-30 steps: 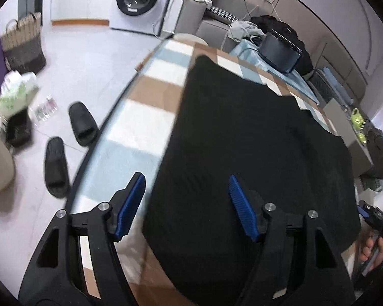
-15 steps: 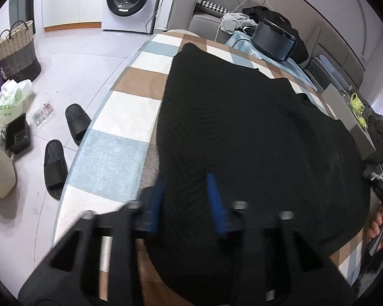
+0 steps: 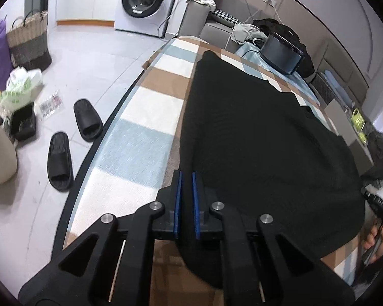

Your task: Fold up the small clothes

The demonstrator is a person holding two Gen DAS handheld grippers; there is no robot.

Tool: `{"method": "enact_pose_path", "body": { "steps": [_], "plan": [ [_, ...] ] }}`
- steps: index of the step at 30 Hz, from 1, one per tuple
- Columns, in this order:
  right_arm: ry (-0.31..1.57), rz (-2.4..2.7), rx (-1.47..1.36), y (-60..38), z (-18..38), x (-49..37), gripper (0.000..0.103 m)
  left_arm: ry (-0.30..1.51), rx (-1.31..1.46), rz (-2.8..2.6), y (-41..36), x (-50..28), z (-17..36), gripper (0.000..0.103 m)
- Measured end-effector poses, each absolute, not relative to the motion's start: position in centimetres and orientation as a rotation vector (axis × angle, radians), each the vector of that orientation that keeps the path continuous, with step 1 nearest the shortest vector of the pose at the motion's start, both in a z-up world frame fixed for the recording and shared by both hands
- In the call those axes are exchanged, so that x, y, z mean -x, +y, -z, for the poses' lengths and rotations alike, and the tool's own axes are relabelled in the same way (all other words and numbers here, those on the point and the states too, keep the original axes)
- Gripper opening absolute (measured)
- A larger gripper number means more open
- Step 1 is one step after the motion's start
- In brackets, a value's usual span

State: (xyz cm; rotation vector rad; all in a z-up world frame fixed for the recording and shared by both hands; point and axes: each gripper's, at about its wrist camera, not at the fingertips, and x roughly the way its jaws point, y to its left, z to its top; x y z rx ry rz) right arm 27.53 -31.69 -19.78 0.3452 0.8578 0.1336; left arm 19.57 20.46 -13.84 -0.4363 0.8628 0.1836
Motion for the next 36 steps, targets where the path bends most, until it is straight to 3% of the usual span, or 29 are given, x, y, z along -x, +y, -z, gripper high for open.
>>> {"method": "enact_pose_path", "body": {
  "steps": [3, 5, 7, 8, 18, 19, 20, 21, 23, 24, 25, 29, 36],
  "plan": [
    [0.842, -0.177, -0.385, -31.8, 19.1, -26.2, 0.03, 0.861, 0.445, -0.191, 20.6, -18.3, 13.3, 0.01],
    [0.821, -0.214, -0.433, -31.8, 18.7, -25.0, 0.046, 0.87, 0.461, -0.193, 20.6, -17.3, 13.0, 0.034],
    [0.827, -0.24, -0.481, -31.8, 18.6, -23.7, 0.048, 0.865, 0.489, -0.182, 20.5, -16.2, 12.9, 0.047],
    [0.844, -0.258, -0.502, -31.5, 18.7, -23.1, 0.048, 0.867, 0.501, -0.174, 20.4, -15.7, 12.9, 0.049],
    [0.9, -0.279, -0.69, -30.6, 21.1, -17.7, 0.048, 0.893, 0.554, -0.126, 18.1, -15.6, 14.3, 0.047],
    [0.896, -0.276, -0.677, -30.3, 21.0, -17.9, 0.048, 0.889, 0.548, -0.123, 17.8, -15.9, 14.2, 0.042],
    [0.884, -0.277, -0.661, -30.0, 20.9, -18.1, 0.046, 0.887, 0.534, -0.116, 17.5, -16.1, 14.2, 0.03],
    [0.874, -0.273, -0.636, -29.6, 20.8, -18.4, 0.043, 0.883, 0.517, -0.112, 17.2, -16.5, 14.2, 0.025],
    [0.867, -0.249, -0.592, -29.0, 20.7, -18.9, 0.015, 0.869, 0.496, -0.12, 16.6, -16.7, 14.1, 0.019],
    [0.862, -0.229, -0.566, -28.7, 20.6, -19.1, 0.006, 0.864, 0.494, -0.118, 16.5, -16.6, 14.1, 0.018],
    [0.851, -0.22, -0.556, -28.7, 20.6, -19.2, 0.004, 0.861, 0.495, -0.117, 16.5, -16.4, 14.0, 0.017],
    [0.797, -0.22, -0.545, -29.1, 19.6, -17.2, 0.004, 0.871, 0.508, -0.104, 16.7, -14.5, 13.7, 0.016],
    [0.862, -0.219, -0.534, -29.6, 20.1, -14.5, 0.005, 0.893, 0.525, -0.112, 16.5, -11.8, 13.4, 0.02]
  ]
}}
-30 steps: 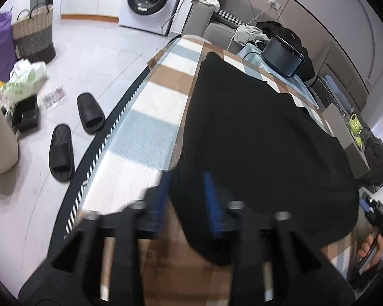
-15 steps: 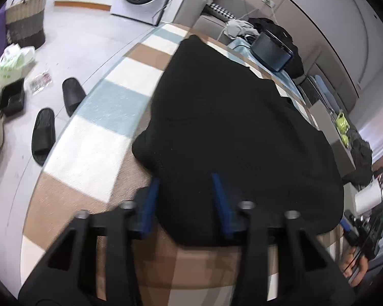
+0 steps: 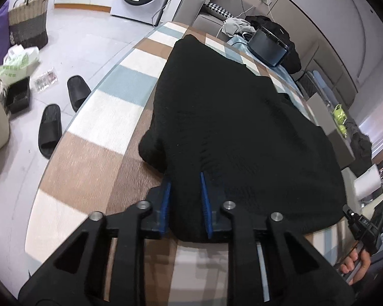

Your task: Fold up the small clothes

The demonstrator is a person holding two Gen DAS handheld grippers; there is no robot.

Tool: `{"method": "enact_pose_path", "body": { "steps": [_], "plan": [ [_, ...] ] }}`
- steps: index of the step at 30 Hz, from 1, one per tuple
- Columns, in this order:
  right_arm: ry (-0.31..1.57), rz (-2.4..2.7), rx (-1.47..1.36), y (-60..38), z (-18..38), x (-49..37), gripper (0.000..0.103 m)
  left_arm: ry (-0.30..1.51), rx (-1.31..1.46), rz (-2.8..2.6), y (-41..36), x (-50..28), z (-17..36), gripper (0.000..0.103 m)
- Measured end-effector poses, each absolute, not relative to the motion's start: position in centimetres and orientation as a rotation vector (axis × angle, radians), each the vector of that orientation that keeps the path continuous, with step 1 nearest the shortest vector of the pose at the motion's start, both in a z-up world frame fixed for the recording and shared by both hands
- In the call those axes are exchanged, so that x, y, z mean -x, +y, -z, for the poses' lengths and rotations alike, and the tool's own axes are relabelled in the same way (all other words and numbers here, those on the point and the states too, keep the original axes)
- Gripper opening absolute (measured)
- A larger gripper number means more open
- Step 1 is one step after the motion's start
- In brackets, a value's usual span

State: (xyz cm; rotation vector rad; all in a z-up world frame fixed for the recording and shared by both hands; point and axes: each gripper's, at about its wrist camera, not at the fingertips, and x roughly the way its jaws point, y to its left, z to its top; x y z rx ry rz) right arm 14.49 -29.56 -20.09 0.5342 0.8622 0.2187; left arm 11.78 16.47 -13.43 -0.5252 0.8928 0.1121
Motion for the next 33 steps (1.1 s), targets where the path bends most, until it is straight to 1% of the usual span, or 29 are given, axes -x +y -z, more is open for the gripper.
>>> {"method": "enact_pose_path", "body": {
  "steps": [1, 3, 4, 5, 6, 7, 8, 9, 11, 13, 17, 22, 24, 25, 26, 27, 29, 33],
  "plan": [
    [0.858, -0.221, -0.538, -29.7, 19.9, -14.4, 0.009, 0.892, 0.544, -0.12, 16.8, -11.5, 13.4, 0.022],
    [0.832, -0.216, -0.545, -30.1, 19.1, -14.4, 0.012, 0.891, 0.588, -0.127, 17.4, -10.4, 13.1, 0.023],
    [0.814, -0.224, -0.546, -30.2, 18.6, -14.3, 0.016, 0.891, 0.607, -0.124, 17.6, -9.9, 13.1, 0.023],
    [0.793, -0.237, -0.543, -30.2, 17.9, -14.0, 0.024, 0.884, 0.632, -0.116, 17.8, -9.3, 13.0, 0.023],
    [0.771, -0.257, -0.543, -30.0, 17.2, -13.7, 0.029, 0.875, 0.667, -0.1, 18.0, -8.6, 13.0, 0.023],
    [0.754, -0.278, -0.545, -29.9, 16.7, -13.7, 0.036, 0.875, 0.697, -0.084, 18.1, -8.1, 13.0, 0.028],
    [0.737, -0.303, -0.546, -29.5, 16.2, -13.5, 0.039, 0.881, 0.724, -0.063, 18.0, -7.7, 13.2, 0.035],
    [0.717, -0.342, -0.548, -29.0, 15.7, -13.4, 0.04, 0.89, 0.759, -0.029, 17.9, -7.3, 13.4, 0.037],
    [0.706, -0.388, -0.545, -28.0, 15.1, -13.4, 0.045, 0.892, 0.822, 0.015, 17.7, -6.9, 13.9, 0.042],
    [0.709, -0.433, -0.543, -26.6, 14.9, -13.6, 0.047, 0.894, 0.867, 0.022, 17.5, -7.0, 14.6, 0.049],
    [0.753, -0.5, -0.551, -24.0, 15.7, -14.5, 0.047, 0.895, 0.903, 0.006, 16.9, -8.3, 15.6, 0.049],
    [0.797, -0.547, -0.533, -21.1, 16.7, -15.1, 0.047, 0.836, 0.938, -0.064, 16.6, -10.2, 15.9, 0.049],
    [0.829, -0.565, -0.518, -19.7, 17.4, -15.6, 0.047, 0.831, 0.921, -0.1, 16.3, -11.3, 15.8, 0.046],
    [0.843, -0.573, -0.509, -19.2, 17.6, -15.7, 0.047, 0.835, 0.902, -0.13, 16.1, -11.8, 15.7, 0.034],
    [0.857, -0.582, -0.494, -18.5, 17.9, -16.0, 0.047, 0.833, 0.894, -0.144, 16.1, -12.1, 15.8, 0.018],
    [0.867, -0.588, -0.478, -17.9, 18.3, -16.2, 0.047, 0.832, 0.895, -0.15, 16.0, -12.4, 15.8, 0.017],
    [0.892, -0.585, -0.455, -16.9, 19.0, -16.5, 0.047, 0.804, 0.895, -0.151, 15.9, -12.7, 15.6, 0.012],
    [0.918, -0.574, -0.425, -16.1, 19.8, -16.5, 0.047, 0.733, 0.729, -0.154, 14.5, -12.4, 12.9, 0.007]
  ]
}}
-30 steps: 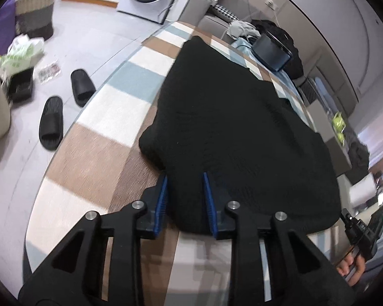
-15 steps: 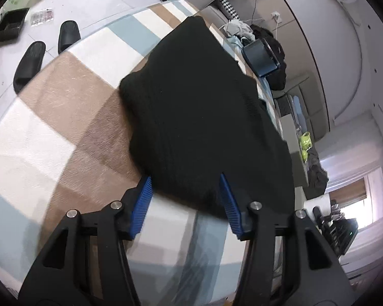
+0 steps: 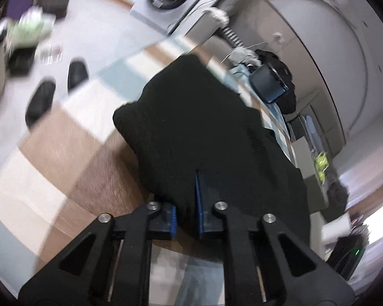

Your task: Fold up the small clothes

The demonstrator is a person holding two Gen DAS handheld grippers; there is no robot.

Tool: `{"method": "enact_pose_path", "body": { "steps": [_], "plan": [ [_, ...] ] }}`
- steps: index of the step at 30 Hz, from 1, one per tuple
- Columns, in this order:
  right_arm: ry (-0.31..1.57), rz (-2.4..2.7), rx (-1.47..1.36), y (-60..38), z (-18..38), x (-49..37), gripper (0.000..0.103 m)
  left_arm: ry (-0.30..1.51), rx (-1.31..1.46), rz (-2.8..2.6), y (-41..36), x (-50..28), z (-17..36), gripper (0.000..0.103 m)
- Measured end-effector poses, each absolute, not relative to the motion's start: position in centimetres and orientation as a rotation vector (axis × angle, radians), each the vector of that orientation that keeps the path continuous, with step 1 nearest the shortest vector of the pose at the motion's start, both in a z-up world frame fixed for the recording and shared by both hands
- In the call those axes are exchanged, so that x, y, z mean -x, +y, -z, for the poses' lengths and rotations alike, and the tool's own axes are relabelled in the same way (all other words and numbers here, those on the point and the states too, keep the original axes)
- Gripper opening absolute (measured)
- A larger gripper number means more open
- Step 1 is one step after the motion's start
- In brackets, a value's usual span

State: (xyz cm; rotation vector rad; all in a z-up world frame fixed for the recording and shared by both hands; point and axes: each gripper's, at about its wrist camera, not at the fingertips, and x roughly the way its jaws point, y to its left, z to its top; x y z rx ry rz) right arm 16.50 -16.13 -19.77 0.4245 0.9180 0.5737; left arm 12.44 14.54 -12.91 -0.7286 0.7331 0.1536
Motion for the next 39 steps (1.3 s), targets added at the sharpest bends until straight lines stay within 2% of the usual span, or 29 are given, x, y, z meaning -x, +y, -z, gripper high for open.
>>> {"method": "enact_pose_path", "body": {
  "steps": [4, 11, 16, 21, 26, 31, 33, 34, 35, 37, 39],
  "plan": [
    [0.931, -0.561, -0.426, -16.3, 20.3, -16.9, 0.047, 0.709, 0.607, -0.159, 13.8, -12.9, 11.3, 0.006],
    [0.932, -0.54, -0.44, -17.7, 20.5, -17.0, 0.047, 0.708, 0.554, -0.14, 13.3, -13.7, 10.5, 0.005],
    [0.919, -0.524, -0.455, -18.8, 20.3, -16.4, 0.047, 0.62, 0.313, -0.083, 8.5, -16.6, 6.0, 0.004],
    [0.911, -0.483, -0.466, -20.3, 20.2, -15.9, 0.047, 0.56, 0.104, 0.149, -0.1, -20.2, 2.7, 0.003],
    [0.896, -0.427, -0.487, -22.3, 20.1, -15.7, 0.047, 0.643, -0.063, 0.451, -8.6, -20.7, 5.1, 0.003],
    [0.91, -0.426, -0.517, -23.5, 20.2, -16.1, 0.047, 0.814, 0.018, 0.577, -9.3, -20.6, 8.7, 0.004],
    [0.912, -0.472, -0.539, -23.4, 20.0, -16.7, 0.047, 0.788, 0.053, 0.591, -8.1, -20.1, 8.6, 0.01],
    [0.912, -0.488, -0.553, -23.3, 20.0, -17.0, 0.047, 0.776, 0.063, 0.579, -7.5, -19.7, 8.4, 0.019],
    [0.919, -0.517, -0.585, -23.2, 20.1, -17.6, 0.047, 0.763, 0.078, 0.547, -6.5, -19.2, 8.1, 0.034],
    [0.935, -0.559, -0.632, -22.9, 20.3, -18.5, 0.047, 0.739, 0.11, 0.493, -4.8, -19.0, 7.7, 0.049],
    [0.95, -0.573, -0.657, -22.4, 20.5, -19.6, 0.047, 0.731, 0.149, 0.442, -2.9, -18.7, 7.6, 0.051]
  ]
}}
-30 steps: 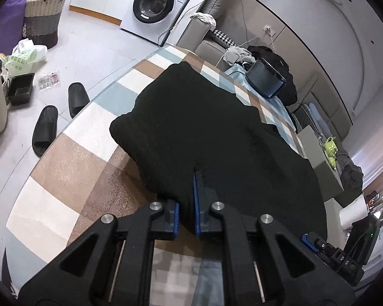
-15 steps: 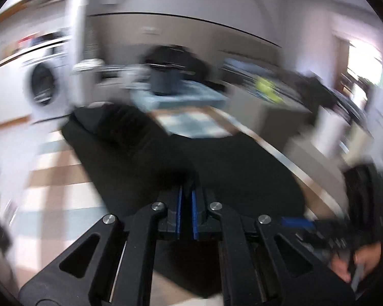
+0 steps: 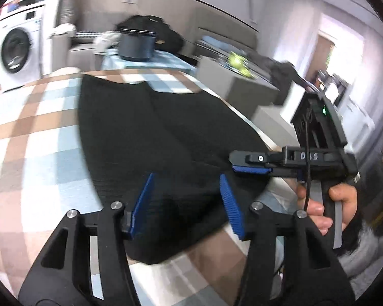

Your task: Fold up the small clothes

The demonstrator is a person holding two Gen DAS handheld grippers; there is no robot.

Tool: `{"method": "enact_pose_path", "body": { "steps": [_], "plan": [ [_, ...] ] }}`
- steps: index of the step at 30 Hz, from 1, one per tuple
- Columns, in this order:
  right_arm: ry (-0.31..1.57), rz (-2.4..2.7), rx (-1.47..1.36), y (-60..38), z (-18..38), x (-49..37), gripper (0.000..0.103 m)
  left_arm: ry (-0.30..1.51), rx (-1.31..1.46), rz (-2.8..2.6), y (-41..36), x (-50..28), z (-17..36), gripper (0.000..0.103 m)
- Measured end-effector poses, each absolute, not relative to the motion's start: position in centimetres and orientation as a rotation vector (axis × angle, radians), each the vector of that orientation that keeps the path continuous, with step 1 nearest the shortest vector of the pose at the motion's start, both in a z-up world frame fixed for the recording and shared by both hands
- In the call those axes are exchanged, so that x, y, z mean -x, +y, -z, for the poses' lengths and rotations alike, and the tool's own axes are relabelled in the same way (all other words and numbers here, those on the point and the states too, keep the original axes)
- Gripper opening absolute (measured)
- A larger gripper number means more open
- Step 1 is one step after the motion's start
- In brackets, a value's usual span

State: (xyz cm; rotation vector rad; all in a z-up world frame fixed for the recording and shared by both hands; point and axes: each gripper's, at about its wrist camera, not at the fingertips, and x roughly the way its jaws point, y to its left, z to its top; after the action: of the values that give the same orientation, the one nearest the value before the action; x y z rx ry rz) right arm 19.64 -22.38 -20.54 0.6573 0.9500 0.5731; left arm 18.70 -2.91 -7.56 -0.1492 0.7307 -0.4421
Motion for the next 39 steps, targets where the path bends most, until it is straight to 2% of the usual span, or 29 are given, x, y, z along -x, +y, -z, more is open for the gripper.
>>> {"method": "enact_pose_path", "body": {
  "steps": [7, 9, 10, 13, 15, 17, 20, 23, 24, 28, 29, 32, 36, 37, 39],
  "plan": [
    [1.019, -0.473, -0.675, -20.7, 21.9, -21.7, 0.047, 0.757, 0.299, 0.279, 4.0, -19.6, 7.9, 0.051],
    [1.009, -0.457, -0.676, -20.3, 21.9, -21.8, 0.031, 0.762, 0.332, 0.262, 5.3, -19.8, 8.4, 0.051],
    [1.01, -0.456, -0.672, -20.0, 21.9, -22.0, 0.014, 0.763, 0.35, 0.255, 5.9, -20.1, 8.6, 0.051],
    [0.971, -0.485, -0.651, -19.5, 20.6, -21.6, 0.008, 0.764, 0.358, 0.221, 6.2, -20.5, 9.2, 0.051],
    [0.898, -0.54, -0.614, -19.4, 18.0, -20.0, 0.008, 0.761, 0.37, 0.224, 6.3, -20.9, 9.3, 0.051],
    [0.923, -0.573, -0.638, -19.8, 16.7, -18.7, 0.007, 0.756, 0.368, 0.229, 6.2, -21.2, 9.3, 0.051],
    [0.981, -0.509, -0.595, -20.4, 17.7, -17.6, 0.008, 0.779, 0.346, 0.229, 5.5, -22.0, 9.9, 0.051],
    [1.131, -0.439, -0.513, -20.1, 20.9, -18.6, 0.01, 0.823, 0.337, 0.246, 4.6, -22.4, 10.6, 0.051],
    [1.132, -0.442, -0.496, -20.1, 20.9, -18.6, 0.013, 0.833, 0.319, 0.249, 4.2, -22.4, 10.7, 0.051],
    [1.019, -0.446, -0.425, -20.9, 18.1, -18.8, 0.037, 0.837, 0.273, 0.244, 3.5, -21.8, 10.5, 0.051],
    [0.993, -0.431, -0.422, -21.4, 17.5, -19.2, 0.041, 0.839, 0.276, 0.243, 3.6, -21.8, 10.5, 0.051],
    [0.972, -0.401, -0.424, -22.0, 17.3, -22.3, 0.041, 0.845, 0.293, 0.235, 3.9, -21.9, 10.6, 0.051],
    [1.052, -0.344, -0.498, -22.2, 20.1, -27.5, 0.039, 0.854, 0.299, 0.223, 4.0, -21.8, 10.8, 0.051],
    [1.049, -0.343, -0.512, -22.0, 20.4, -28.3, 0.037, 0.854, 0.296, 0.221, 3.9, -21.7, 10.7, 0.051],
    [1.027, -0.336, -0.462, -20.8, 20.1, -29.7, 0.022, 0.855, 0.294, 0.216, 4.0, -21.5, 10.7, 0.051]
  ]
}}
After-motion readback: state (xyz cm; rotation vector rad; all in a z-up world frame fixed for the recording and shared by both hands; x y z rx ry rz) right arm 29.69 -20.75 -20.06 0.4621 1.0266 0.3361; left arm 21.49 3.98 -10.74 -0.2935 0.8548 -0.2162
